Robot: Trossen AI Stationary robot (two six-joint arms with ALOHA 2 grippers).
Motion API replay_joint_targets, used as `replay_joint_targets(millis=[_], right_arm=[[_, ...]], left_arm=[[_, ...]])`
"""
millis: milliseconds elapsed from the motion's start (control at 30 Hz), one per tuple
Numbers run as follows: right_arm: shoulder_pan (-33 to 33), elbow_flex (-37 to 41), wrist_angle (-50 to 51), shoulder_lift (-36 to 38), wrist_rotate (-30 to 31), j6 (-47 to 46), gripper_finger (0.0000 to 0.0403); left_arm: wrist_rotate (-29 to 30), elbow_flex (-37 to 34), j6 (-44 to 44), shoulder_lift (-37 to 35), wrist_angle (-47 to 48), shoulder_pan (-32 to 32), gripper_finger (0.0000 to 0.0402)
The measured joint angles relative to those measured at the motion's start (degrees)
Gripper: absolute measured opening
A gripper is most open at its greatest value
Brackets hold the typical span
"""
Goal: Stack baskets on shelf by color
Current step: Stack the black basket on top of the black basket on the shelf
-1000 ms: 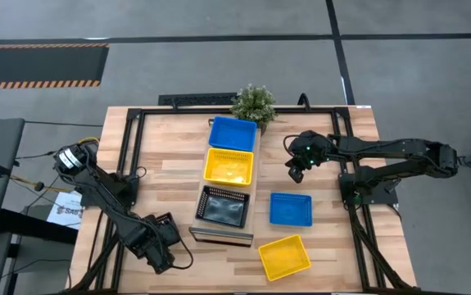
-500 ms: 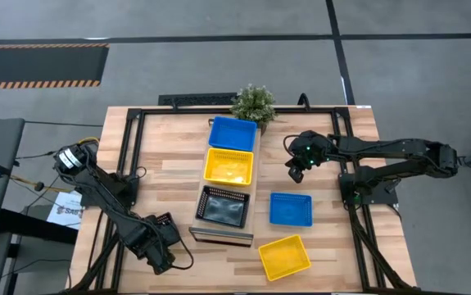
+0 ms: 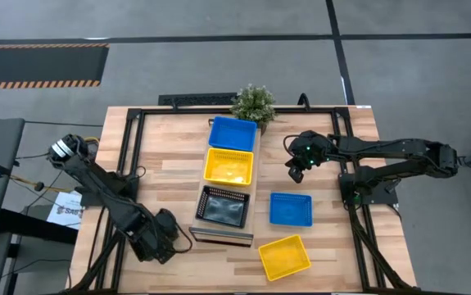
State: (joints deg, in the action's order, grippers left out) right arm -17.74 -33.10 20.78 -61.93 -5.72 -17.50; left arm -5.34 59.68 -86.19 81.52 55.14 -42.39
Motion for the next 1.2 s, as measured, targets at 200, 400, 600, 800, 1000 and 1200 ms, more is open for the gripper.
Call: replay_joint_targets(millis=[200,400,600,800,1000,1200], right_arm=[[0.0,0.0,0.0,0.0,0.0,0.0,0.0007],[0.0,0.0,-0.2,0.0,0.0,0.0,0.0007],[0.0,0.0,-0.3,0.0,0.0,0.0,0.0007],[0.0,0.0,-0.2,0.0,0.0,0.0,0.0007],[0.0,0.0,-0.2,0.0,0.0,0.0,0.0007],[0.0,0.0,-0.3,0.0,0.0,0.0,0.0007]], left_arm=[[-1.6,0.0,-2.5,-7.3,6.0,2.5,0.0000],[3.3,0.1,-2.1,-12.8,6.3,5.5,0.0000],[0.8,0.1,1.0,-14.4,8.3,9.2,0.0000],[0.0,0.5,5.7,-15.8,4.8,11.7,0.0000],[0.6,0.9,4.1,-16.1,8.2,12.7,0.0000],[-5.5,0.9,4.0,-15.6,11.6,13.6,0.0001]])
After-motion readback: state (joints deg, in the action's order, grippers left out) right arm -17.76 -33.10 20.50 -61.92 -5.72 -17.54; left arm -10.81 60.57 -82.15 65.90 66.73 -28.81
